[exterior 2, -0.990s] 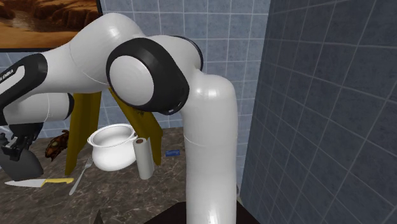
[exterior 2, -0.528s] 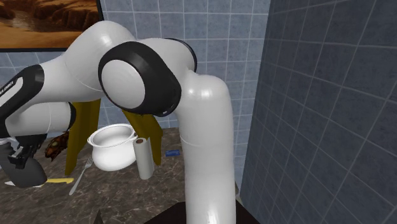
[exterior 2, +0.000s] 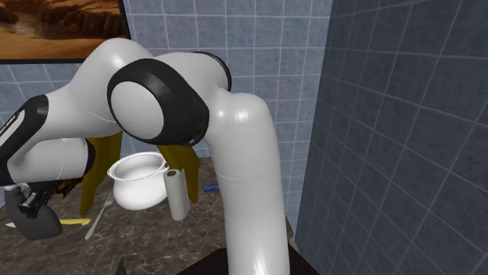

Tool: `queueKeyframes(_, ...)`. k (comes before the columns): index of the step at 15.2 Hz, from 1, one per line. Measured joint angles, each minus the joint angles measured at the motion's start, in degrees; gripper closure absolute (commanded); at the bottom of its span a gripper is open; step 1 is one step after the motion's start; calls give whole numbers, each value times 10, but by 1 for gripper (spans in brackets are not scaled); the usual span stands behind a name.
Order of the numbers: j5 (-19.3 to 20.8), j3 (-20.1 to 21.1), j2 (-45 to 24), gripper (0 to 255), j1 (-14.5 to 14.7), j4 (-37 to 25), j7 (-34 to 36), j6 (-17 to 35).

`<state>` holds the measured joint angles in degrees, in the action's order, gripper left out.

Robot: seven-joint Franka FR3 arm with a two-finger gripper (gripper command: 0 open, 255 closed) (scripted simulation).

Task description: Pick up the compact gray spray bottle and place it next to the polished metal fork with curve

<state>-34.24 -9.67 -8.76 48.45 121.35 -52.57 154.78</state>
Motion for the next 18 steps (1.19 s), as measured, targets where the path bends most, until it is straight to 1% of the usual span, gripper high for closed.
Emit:
queueKeyframes(10, -80, 27, -49, 255, -14, 9, -75, 51)
queueKeyframes(14, -117, 43, -71, 255, -26, 9, -113, 70)
queueKeyframes(18, -125, 47, -76, 255, -28, 8, -121, 74)
